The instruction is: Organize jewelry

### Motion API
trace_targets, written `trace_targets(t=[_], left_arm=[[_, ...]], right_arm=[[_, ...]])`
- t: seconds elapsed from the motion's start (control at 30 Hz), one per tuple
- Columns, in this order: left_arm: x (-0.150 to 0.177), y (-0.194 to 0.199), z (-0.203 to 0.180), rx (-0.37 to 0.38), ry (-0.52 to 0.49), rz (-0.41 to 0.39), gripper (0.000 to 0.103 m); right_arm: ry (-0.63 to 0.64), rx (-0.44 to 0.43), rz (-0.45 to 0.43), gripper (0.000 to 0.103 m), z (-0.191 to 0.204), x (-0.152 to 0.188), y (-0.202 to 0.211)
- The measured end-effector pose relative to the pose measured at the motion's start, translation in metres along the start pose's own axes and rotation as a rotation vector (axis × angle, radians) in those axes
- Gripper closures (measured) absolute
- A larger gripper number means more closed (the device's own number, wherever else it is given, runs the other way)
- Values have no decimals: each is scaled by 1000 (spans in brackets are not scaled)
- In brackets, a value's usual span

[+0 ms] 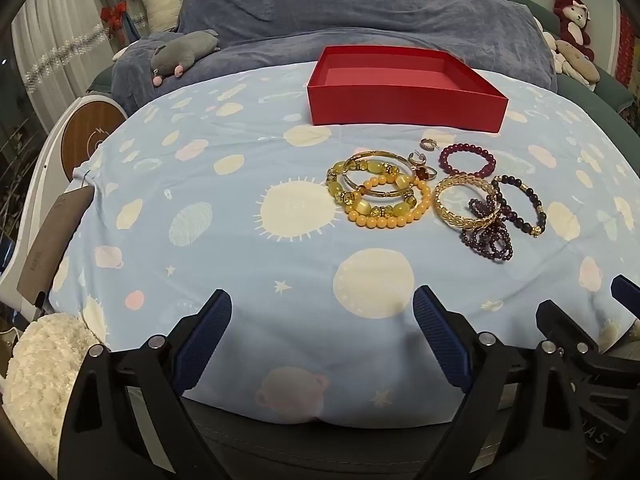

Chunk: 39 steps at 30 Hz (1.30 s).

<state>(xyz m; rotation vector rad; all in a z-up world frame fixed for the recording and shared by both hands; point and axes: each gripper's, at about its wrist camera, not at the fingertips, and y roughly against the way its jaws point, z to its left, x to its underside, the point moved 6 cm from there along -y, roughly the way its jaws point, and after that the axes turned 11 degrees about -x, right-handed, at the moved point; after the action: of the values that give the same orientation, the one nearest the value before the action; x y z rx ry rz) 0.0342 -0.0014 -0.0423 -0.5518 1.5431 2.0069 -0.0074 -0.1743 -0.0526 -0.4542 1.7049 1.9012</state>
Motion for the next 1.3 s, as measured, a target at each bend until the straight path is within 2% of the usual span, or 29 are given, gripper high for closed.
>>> trace_targets(t=[1.3], left_arm=[[-1,5,3,1,17,-16,14]], right_arm=[[-8,22,-19,7,-1,-6,2]])
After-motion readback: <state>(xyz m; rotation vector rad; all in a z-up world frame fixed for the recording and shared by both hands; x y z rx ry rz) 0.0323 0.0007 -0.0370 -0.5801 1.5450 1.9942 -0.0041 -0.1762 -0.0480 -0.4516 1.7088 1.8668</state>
